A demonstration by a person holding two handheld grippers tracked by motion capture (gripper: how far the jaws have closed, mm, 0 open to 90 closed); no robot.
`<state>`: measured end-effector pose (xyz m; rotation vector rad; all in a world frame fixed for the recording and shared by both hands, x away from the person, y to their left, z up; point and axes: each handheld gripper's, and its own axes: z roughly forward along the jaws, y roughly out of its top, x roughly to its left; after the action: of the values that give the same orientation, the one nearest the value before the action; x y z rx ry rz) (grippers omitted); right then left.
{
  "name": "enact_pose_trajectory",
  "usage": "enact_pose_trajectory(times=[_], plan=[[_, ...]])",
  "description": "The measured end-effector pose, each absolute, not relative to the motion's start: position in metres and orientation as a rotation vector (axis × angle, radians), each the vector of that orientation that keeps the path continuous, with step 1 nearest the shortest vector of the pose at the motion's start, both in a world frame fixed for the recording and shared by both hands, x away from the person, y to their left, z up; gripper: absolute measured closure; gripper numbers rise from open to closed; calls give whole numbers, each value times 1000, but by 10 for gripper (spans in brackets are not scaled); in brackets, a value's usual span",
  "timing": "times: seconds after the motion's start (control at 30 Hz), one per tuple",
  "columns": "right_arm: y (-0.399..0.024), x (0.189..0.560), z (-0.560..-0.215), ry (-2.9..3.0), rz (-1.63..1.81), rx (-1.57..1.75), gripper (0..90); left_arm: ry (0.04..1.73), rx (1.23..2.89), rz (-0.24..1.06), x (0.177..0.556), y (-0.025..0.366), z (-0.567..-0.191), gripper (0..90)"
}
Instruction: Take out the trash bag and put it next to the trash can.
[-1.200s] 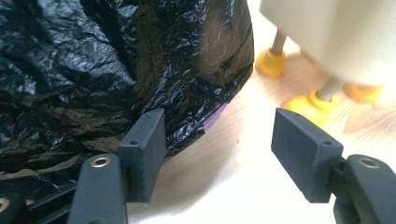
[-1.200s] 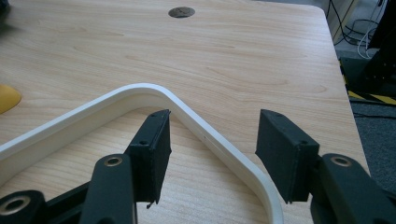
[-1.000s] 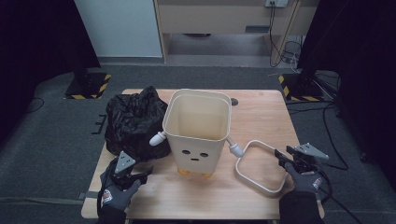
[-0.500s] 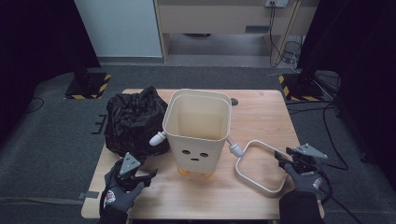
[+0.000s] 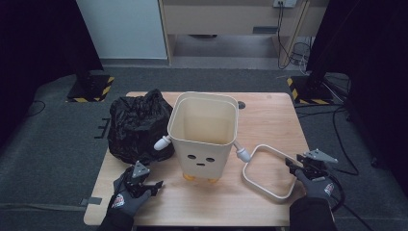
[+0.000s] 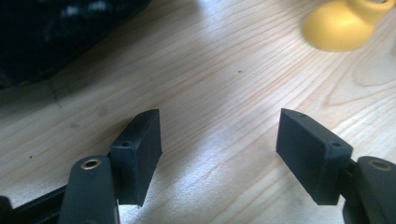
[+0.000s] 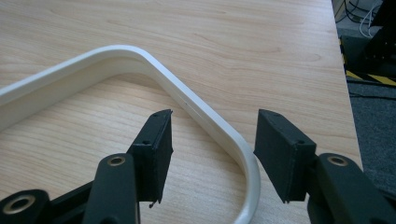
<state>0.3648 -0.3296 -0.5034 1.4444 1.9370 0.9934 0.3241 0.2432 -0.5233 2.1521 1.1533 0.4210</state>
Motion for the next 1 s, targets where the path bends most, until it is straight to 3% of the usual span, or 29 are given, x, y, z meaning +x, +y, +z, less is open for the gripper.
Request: enact_pose_trajectory(times=[0.2, 0.63, 1.0], plan=[[-337, 368, -509, 1940, 975, 1475, 500, 1150, 2148, 436, 326, 243, -526, 274], [-347, 376, -518, 1988, 911, 1501, 616, 1132, 2117, 470, 330, 240, -535, 82], [-344, 382, -520, 2044, 878, 1483, 720, 1139, 2122, 468, 332, 238, -535, 40]])
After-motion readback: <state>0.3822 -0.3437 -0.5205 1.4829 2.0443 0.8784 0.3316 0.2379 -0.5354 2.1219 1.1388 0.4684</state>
